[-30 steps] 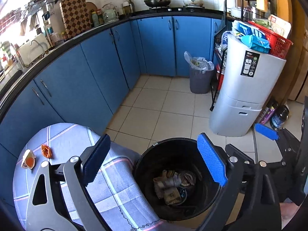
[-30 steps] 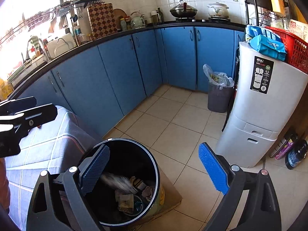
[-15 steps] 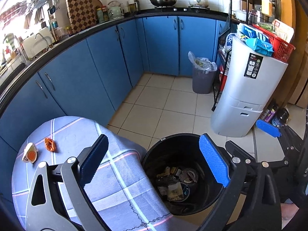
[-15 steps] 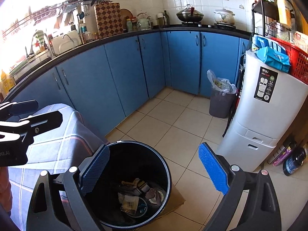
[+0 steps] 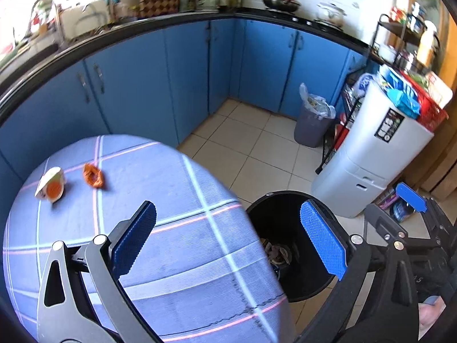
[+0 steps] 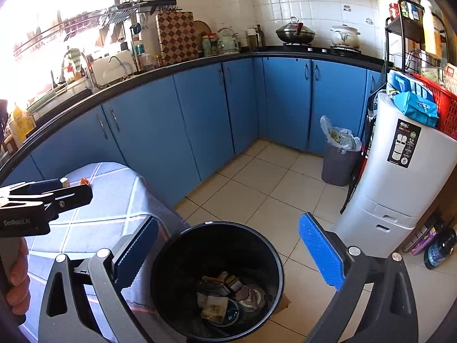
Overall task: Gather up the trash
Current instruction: 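Move both tools back over the table toward the orange wrapper and egg cup, then grasp the egg-shaped cup with the left tool while the right tool grasps the orange wrapper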
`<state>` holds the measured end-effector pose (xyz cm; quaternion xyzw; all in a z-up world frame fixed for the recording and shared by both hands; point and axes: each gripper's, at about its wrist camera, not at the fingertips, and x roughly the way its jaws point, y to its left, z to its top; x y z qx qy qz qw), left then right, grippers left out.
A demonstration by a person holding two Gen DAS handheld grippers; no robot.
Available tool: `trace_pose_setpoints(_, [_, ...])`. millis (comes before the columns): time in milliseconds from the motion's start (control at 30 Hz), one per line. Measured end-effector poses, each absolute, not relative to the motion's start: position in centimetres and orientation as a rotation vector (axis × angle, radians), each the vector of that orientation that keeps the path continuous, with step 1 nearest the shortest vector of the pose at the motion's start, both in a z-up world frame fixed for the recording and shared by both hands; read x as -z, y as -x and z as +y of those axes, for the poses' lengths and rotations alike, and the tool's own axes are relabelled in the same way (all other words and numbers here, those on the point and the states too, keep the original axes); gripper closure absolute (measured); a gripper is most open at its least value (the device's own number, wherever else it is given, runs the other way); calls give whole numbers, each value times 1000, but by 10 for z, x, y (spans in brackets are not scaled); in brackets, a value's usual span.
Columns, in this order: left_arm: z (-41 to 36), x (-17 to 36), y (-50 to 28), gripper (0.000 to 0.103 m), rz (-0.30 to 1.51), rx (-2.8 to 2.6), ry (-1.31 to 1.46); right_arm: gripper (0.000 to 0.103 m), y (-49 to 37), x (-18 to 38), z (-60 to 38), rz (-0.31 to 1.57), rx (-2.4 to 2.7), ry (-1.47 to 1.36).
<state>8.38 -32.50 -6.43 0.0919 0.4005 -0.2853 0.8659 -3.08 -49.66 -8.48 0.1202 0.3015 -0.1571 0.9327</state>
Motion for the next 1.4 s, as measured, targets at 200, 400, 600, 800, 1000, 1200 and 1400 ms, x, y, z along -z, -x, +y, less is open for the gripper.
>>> trace_pose_setpoints(200, [-294,65,-84,3,825,568,-179,7,24,76,-481,623,326,-237])
trace_pose_setpoints(400, [-266,62,-86,3,805,549,-170,7,13,67,-456,632,311,-204])
trace_pose_setpoints(600, [-231,59,-94,3,793,517,-138,7,-5,60,-425,641,283,-162])
trace_pose_setpoints(800, [-186,62,-110,3,800,465,-89,7,-26,56,-391,648,240,-117])
trace_pose_setpoints(1000, [-142,65,-127,3,796,410,-54,7,-49,57,-359,663,200,-86])
trace_pose_setpoints(1200, [-108,73,-142,3,794,371,-42,7,-76,60,-326,680,161,-55])
trace_pose_setpoints(1400, [-80,83,-159,3,800,343,-35,7,-108,70,-295,706,126,-26])
